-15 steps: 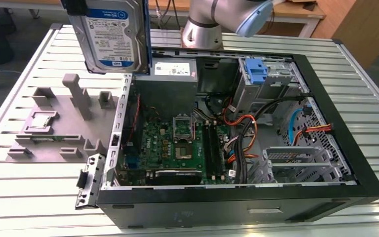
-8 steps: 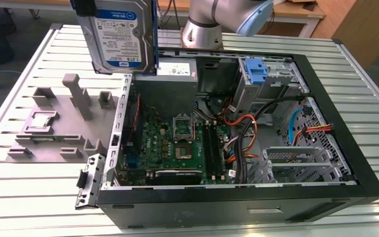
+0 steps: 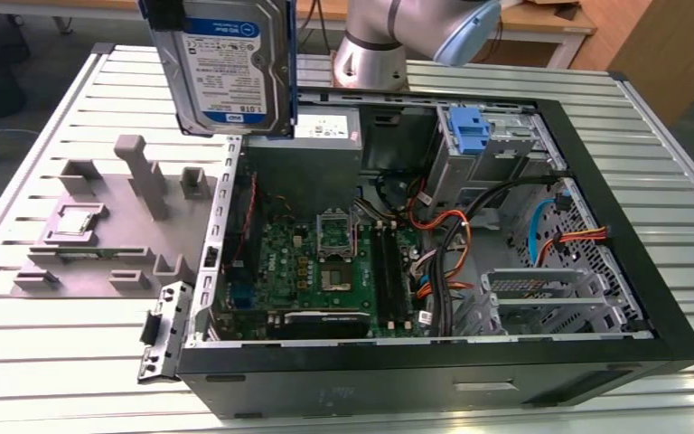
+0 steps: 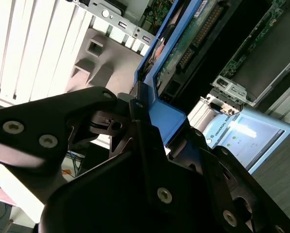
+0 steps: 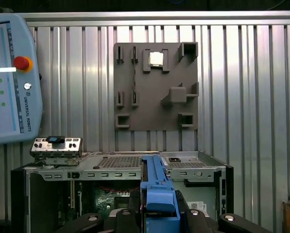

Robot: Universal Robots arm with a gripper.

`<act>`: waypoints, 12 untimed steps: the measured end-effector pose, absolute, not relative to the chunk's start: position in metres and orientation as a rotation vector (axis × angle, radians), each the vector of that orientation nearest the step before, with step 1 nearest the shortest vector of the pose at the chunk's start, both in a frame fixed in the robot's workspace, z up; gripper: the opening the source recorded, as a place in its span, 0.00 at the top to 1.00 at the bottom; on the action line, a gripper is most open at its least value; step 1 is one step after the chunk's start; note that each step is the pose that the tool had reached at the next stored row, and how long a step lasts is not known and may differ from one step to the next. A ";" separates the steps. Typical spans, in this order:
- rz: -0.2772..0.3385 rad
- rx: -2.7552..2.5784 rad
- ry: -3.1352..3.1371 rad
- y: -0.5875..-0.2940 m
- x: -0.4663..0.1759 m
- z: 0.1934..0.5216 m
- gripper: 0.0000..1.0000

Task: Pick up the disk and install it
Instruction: 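Pick up the disk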

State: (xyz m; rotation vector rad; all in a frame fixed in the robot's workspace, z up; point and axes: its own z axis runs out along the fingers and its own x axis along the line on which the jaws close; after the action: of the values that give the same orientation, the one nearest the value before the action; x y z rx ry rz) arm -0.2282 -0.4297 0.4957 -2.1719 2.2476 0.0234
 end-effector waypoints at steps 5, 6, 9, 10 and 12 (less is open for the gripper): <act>0.023 -2.172 2.247 -0.430 -0.227 0.496 0.64; 0.023 -2.172 2.248 -0.430 -0.227 0.496 0.64; 0.023 -2.172 2.248 -0.430 -0.225 0.496 0.64; 0.023 -2.172 2.248 -0.430 -0.225 0.496 0.64; 0.023 -2.172 2.248 -0.430 -0.223 0.496 0.64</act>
State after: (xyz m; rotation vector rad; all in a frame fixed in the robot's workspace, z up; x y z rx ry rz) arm -0.2234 -0.4297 0.4957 -2.1719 2.2476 0.0234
